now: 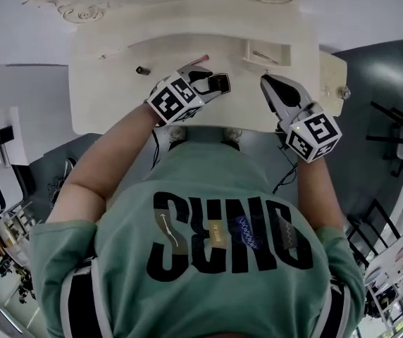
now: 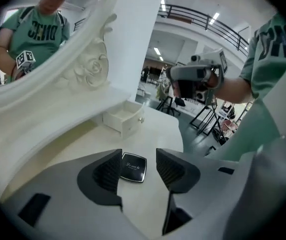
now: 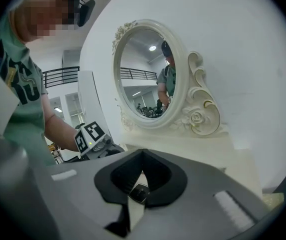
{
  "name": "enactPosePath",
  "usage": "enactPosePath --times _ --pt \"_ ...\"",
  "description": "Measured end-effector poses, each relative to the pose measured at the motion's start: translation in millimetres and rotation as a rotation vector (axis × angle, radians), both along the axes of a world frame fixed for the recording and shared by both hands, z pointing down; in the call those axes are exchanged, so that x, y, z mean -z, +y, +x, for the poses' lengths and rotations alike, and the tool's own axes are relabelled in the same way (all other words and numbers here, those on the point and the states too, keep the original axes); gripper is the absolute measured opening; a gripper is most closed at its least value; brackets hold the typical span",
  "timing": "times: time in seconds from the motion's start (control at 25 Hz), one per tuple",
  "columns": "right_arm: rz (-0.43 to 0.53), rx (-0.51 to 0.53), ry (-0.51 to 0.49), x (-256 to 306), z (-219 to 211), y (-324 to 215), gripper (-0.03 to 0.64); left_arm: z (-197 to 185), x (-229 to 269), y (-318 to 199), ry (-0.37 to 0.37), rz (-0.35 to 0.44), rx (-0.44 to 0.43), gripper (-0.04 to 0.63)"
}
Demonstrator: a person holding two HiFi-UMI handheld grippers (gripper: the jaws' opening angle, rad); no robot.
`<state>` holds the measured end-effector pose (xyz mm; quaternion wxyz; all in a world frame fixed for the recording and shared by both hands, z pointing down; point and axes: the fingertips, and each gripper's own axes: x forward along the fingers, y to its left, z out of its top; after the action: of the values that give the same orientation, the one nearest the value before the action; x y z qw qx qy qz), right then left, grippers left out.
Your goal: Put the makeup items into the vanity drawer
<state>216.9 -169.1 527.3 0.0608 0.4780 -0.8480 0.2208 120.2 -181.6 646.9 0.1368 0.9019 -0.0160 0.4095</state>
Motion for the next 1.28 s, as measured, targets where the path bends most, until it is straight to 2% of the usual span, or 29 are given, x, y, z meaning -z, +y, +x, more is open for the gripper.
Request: enactPosePath --times 0.24,0.4,0.56,0.8,0.88,1.0,1.08,1.16,1.28 --pt "-0.02 -0.002 -0.011 -17.4 15.2 11.1 0.009 16.9 -65.1 7.5 -0.228 -0.001 -0.095 0.292" --pt "-0.028 -0.014 -0.02 -23.4 25.3 17.6 0.009 21.7 -91.3 10.0 -0.338 0.017 -0.156 0.336" --pt "-0.037 -0.032 -0.024 -28.0 35.2 23.7 0.009 21.5 -104.8 10.3 -0.405 0.047 -0.203 0.342" --pt "-0.043 -0.044 -0.023 -26.3 35.9 26.7 0.009 18.8 -104.6 8.7 -0.42 0.088 -0.252 0.335" --pt "-0.033 -0.035 -0.014 -18.8 32.9 26.4 0.009 25.5 -90.6 9.5 -0.371 0.092 -0.226 0.334" --pt "-0.005 -0.023 0.001 -2.0 31.5 24.0 0.009 39.1 -40.8 0.9 -0.215 0.11 -0.13 0.333" --pt "0.009 -0.016 0.004 9.9 26.5 22.3 0.009 38.1 8.2 -5.7 -0.069 0.11 -0.066 0.333" --pt "0.027 -0.003 0.01 22.3 17.6 16.9 0.009 27.7 62.4 -14.5 0.111 0.101 -0.006 0.334" --pt "0.066 0.029 0.015 45.1 1.4 2.5 0.009 -5.8 135.7 -29.5 0.333 0.11 0.096 0.333"
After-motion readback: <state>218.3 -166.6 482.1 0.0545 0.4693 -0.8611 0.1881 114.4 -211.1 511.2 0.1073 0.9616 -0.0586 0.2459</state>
